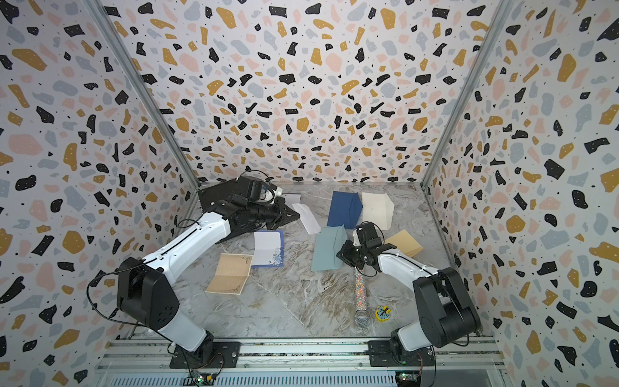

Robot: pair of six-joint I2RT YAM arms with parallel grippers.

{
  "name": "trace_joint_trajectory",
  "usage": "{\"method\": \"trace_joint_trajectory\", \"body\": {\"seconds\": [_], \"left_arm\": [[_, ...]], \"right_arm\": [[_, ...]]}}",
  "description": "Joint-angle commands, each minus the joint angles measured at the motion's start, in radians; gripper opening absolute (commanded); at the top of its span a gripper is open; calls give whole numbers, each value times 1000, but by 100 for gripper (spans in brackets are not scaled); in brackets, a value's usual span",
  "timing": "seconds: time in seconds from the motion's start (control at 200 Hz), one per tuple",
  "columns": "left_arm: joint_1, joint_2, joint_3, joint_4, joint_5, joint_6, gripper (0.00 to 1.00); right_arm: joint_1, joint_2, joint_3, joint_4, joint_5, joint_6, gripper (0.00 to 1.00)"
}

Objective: Take the letter paper out of the envelope
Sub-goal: Place the envelope at the center of the board.

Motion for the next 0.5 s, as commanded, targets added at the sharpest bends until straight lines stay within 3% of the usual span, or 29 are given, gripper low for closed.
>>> {"method": "trace_joint_trajectory", "body": {"seconds": [0.0,0.09,0.335,0.496], "left_arm": [[-2,-25,-21,38,26,33,0],[-2,-21,-28,45,34,31,0],[-2,-4,-29,54,56,39,0],[-2,17,-21,84,107,39,0]], "right_arm": [[-6,-15,28,-95,36,-50,27],[-6,-26,64,-197,103,-110,33],[-6,-117,144,-318,222,-186,33],[-6,-205,236,-350,202,-190,41]]}}
